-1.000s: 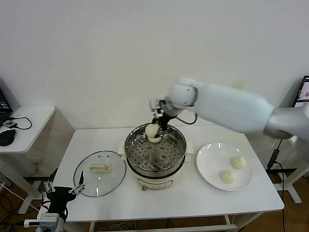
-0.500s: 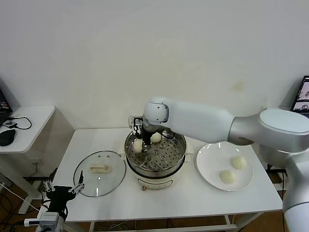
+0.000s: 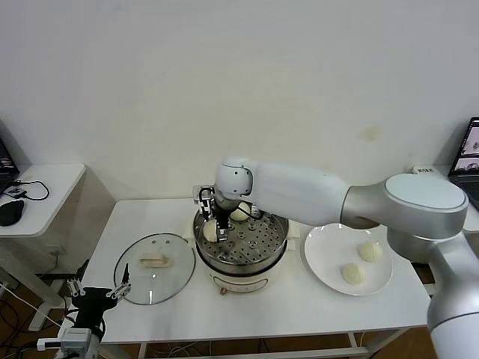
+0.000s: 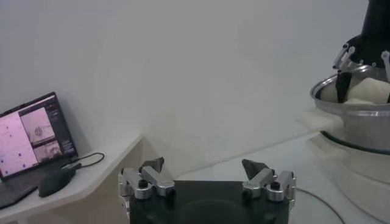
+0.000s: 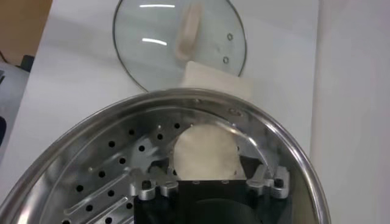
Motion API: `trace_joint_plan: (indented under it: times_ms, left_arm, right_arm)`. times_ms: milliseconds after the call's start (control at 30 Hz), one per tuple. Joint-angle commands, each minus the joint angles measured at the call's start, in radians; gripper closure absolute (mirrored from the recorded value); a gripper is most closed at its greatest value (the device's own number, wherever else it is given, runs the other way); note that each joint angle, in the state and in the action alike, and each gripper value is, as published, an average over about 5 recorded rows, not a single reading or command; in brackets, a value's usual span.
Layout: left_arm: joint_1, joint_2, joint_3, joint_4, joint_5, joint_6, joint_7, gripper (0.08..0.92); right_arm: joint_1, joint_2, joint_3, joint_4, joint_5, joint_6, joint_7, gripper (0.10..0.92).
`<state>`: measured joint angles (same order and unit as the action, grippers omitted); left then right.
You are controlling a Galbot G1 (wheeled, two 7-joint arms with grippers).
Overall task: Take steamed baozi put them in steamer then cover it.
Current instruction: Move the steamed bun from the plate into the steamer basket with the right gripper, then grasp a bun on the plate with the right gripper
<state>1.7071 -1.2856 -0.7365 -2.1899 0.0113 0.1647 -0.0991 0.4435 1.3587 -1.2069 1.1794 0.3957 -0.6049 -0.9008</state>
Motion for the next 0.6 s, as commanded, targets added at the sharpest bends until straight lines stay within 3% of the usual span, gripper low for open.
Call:
trace_joint_plan:
  times_ms: [33,333,600]
  left_arm:
    - [0.002,0.002,-0.001,-0.002,0.0,0.0,0.0,0.177]
    - [0.005,0.021,0.0,-0.006,0.0,0.0,0.001,0.177]
    - [0.006,0.035,0.006,-0.009,0.001,0.0,0.002,0.177]
  right_arm:
    - [0.124,-0.135,0.003,0.102,-0.008,0.079,-0.118,0.203]
    - [0.239,-0.503,-0.002,0.297,-0.1,0.21,-0.241,0.203]
    - [0.159,-0.823,0.027,0.412,-0.236,0.299,-0.289,0.203]
